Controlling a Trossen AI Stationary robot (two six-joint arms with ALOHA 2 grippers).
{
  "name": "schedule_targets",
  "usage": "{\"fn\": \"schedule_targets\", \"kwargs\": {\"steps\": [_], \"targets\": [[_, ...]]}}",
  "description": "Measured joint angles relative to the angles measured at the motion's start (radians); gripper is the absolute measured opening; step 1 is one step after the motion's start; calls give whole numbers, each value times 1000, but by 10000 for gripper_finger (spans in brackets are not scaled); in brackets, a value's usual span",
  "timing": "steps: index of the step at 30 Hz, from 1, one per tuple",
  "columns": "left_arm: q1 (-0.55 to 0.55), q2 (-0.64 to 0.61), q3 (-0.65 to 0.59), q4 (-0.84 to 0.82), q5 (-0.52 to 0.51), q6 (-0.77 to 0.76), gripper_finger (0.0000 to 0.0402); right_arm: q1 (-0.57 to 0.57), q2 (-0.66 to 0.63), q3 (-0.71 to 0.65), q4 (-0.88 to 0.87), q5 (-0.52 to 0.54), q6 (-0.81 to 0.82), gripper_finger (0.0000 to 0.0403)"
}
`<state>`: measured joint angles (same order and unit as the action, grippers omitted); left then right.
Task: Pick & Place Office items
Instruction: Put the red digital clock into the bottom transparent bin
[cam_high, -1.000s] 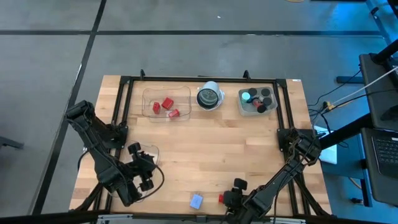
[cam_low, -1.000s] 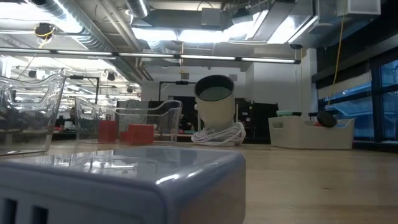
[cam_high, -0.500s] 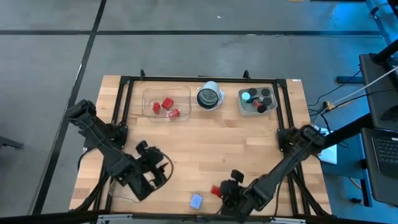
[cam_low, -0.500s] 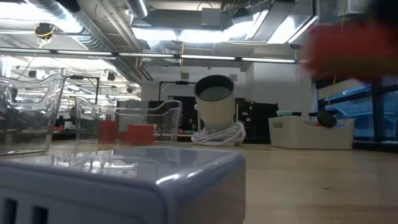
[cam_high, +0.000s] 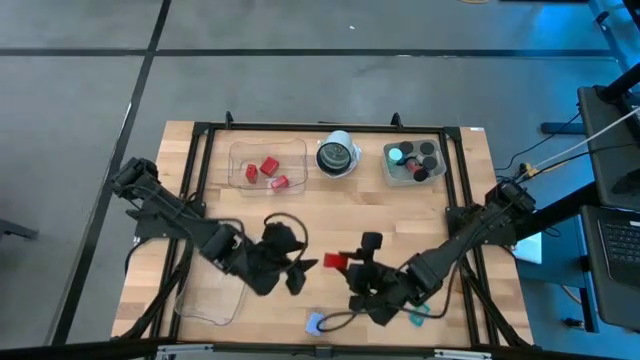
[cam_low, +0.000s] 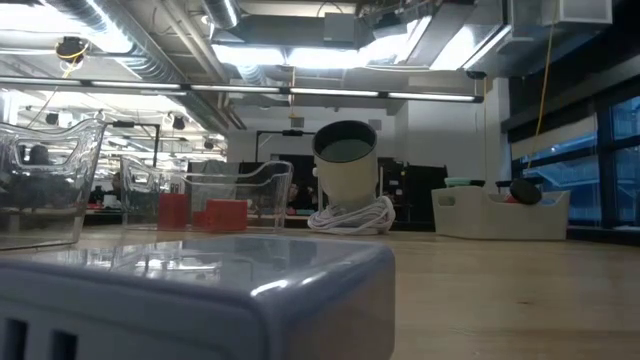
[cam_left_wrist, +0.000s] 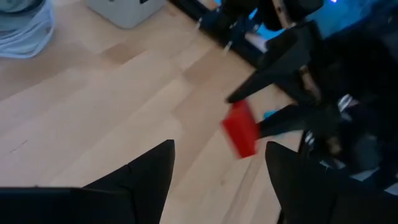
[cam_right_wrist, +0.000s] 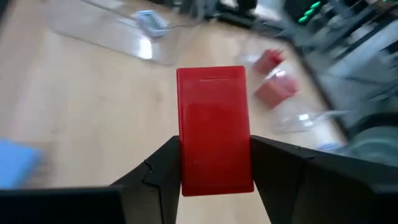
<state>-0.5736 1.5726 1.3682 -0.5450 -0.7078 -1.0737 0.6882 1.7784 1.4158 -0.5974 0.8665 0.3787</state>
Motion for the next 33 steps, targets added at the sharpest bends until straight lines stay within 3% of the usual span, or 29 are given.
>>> {"fn": "schedule_targets", "kwargs": {"steps": [7,20,33], "targets": [[99,0,0,23,38,18,248,-50,-2,0,-1,45,-132,160],[225,0,0,49,307,102,238,-125,-2,0,1,60,-233,159],[291,0,0,44,428,155,170,-136,-2,0,22,61,-268,159]]}}
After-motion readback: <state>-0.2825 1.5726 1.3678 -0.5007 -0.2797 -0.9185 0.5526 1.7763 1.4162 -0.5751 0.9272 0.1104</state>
